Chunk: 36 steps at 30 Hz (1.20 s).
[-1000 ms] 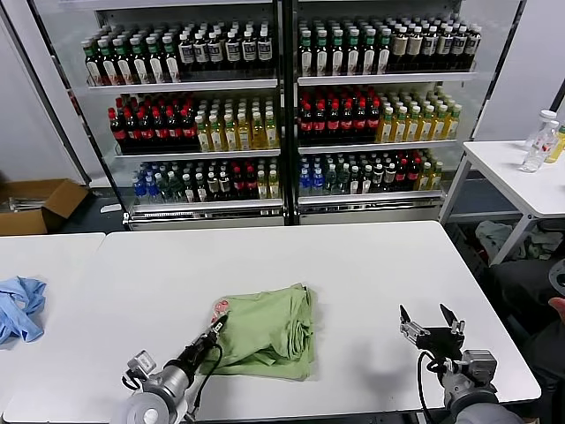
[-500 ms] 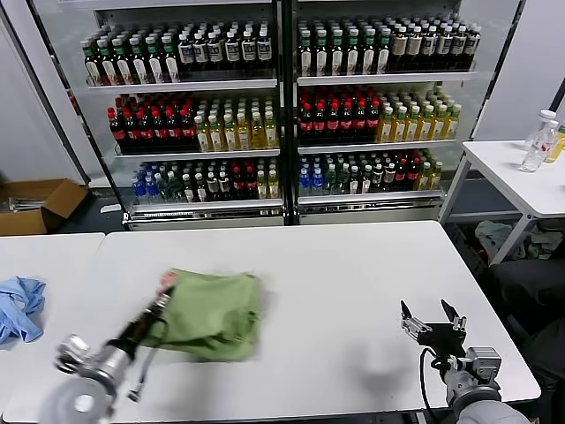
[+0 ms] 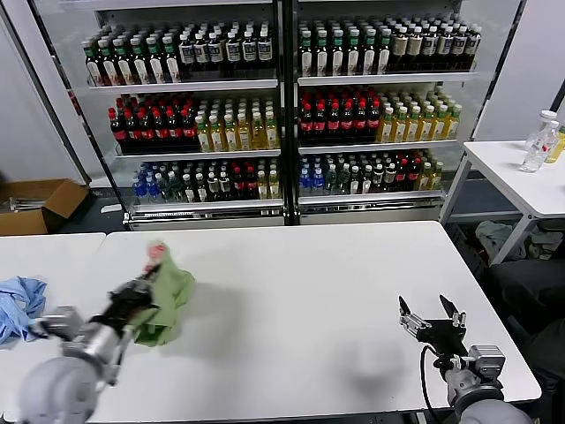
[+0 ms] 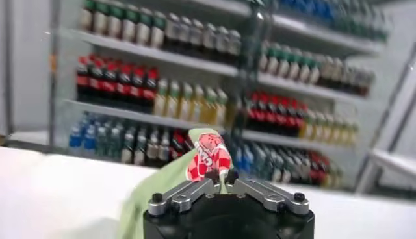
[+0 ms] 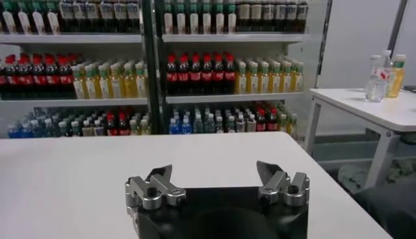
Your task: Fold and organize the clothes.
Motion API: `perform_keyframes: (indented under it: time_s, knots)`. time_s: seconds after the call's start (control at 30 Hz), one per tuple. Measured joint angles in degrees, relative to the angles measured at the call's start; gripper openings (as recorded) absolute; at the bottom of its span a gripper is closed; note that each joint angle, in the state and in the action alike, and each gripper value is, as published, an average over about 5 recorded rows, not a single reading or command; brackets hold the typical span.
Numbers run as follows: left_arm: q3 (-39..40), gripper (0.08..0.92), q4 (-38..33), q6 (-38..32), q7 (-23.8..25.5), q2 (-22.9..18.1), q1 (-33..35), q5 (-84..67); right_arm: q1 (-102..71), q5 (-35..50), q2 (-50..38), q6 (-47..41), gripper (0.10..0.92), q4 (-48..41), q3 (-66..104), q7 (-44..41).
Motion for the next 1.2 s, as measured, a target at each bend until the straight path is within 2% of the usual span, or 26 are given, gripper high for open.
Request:
perform_keyframes:
  time_s: [0.2,0.37,0.53,0.7,0.87,1.03,1.2]
  knots:
    - [13.81,0.097,4.71,0.73,-3.05,-6.83,-6.22,9.50,-1.14,-0.04,0.36,0.24,0.823,1.10,0.99,-0.21]
    - [23.66,0.097,11.19,1.01,-6.62,-13.70,-11.62,14.73,-1.76,0.30,0.29,0.42,0.823,2.10,2.08,-0.31]
    - [32.03,0.116,18.03,0.93,-9.57,-18.40,-15.02,19.53,-2.18,0.68,0.07,0.43,0.823,2.56,3.00,-0.44]
    - [37.40,0.246,21.79,-1.09,-10.46,-21.20,-16.87,22.41,-2.08,1.06,-0.48,0.47,0.823,2.45,3.35,-0.49]
    - [40.10,0.385,22.58,-4.59,-11.90,-22.53,-17.74,22.71,-1.00,1.10,-0.73,0.45,0.823,1.73,2.58,-0.36]
    - [40.36,0.532,20.06,-7.59,-12.78,-22.60,-16.77,21.36,1.19,1.16,-0.51,0.52,0.823,0.21,-0.08,0.16]
    - [36.79,0.679,15.17,-10.77,-13.15,-20.72,-13.68,20.34,5.79,1.79,0.44,0.64,0.823,-3.34,-6.16,1.62]
